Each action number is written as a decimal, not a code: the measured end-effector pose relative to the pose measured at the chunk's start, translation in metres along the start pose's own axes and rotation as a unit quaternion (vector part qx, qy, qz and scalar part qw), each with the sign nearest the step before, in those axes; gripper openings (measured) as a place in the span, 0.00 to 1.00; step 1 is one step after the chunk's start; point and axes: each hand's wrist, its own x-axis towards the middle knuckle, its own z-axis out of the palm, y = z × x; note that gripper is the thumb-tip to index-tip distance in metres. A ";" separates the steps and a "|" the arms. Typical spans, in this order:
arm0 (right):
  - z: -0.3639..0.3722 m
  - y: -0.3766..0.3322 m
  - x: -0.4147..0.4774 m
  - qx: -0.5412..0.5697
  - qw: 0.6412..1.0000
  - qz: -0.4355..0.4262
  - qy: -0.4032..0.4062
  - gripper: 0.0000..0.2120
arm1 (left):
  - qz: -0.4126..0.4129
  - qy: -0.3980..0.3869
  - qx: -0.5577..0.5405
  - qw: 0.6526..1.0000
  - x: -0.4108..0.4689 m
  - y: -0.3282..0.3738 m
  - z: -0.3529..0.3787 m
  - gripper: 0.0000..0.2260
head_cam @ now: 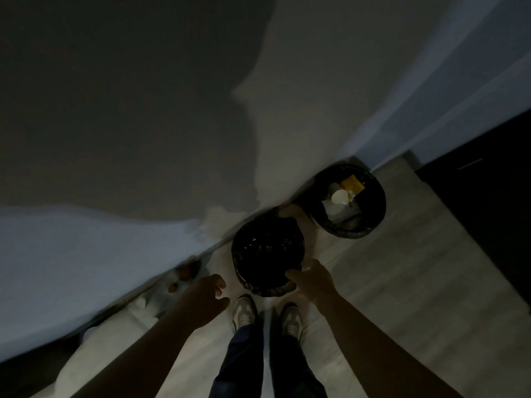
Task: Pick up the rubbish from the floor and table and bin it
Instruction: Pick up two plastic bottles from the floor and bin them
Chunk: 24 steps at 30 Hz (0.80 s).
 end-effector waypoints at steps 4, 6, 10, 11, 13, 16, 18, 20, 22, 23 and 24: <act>-0.004 -0.014 -0.023 -0.092 0.995 -0.034 -0.002 0.25 | 0.023 0.033 0.032 0.999 -0.020 0.008 -0.024 0.15; -0.009 -0.022 -0.037 -0.145 0.987 -0.061 -0.001 0.23 | 0.025 0.041 0.046 0.998 -0.031 0.014 -0.036 0.15; -0.022 -0.037 -0.071 -0.261 0.958 -0.122 -0.014 0.23 | 0.029 0.052 0.060 0.996 -0.061 0.031 -0.058 0.15; -0.027 -0.041 -0.080 -0.282 0.949 -0.136 -0.022 0.24 | 0.025 0.051 0.053 0.997 -0.071 0.036 -0.062 0.15; -0.038 -0.048 -0.099 -0.329 0.927 -0.176 -0.032 0.24 | 0.018 0.053 0.041 0.998 -0.090 0.045 -0.070 0.15; -0.053 -0.057 -0.124 -0.398 0.882 -0.252 -0.029 0.18 | 0.012 0.065 0.026 0.997 -0.122 0.059 -0.076 0.16; -0.062 -0.064 -0.142 -0.437 0.853 -0.285 -0.028 0.17 | 0.008 0.082 0.027 0.996 -0.146 0.067 -0.076 0.17; -0.072 -0.071 -0.159 -0.478 0.816 -0.325 -0.030 0.15 | 0.000 0.105 0.015 0.994 -0.170 0.075 -0.073 0.18; -0.080 -0.077 -0.173 -0.511 0.779 -0.362 -0.028 0.15 | -0.003 0.122 0.013 0.992 -0.191 0.083 -0.070 0.17; -0.085 -0.080 -0.181 -0.524 0.763 -0.377 -0.031 0.15 | -0.007 0.132 0.009 0.991 -0.203 0.086 -0.066 0.17; -0.088 -0.083 -0.188 -0.534 0.749 -0.391 -0.038 0.16 | -0.013 0.138 0.001 0.990 -0.214 0.089 -0.062 0.17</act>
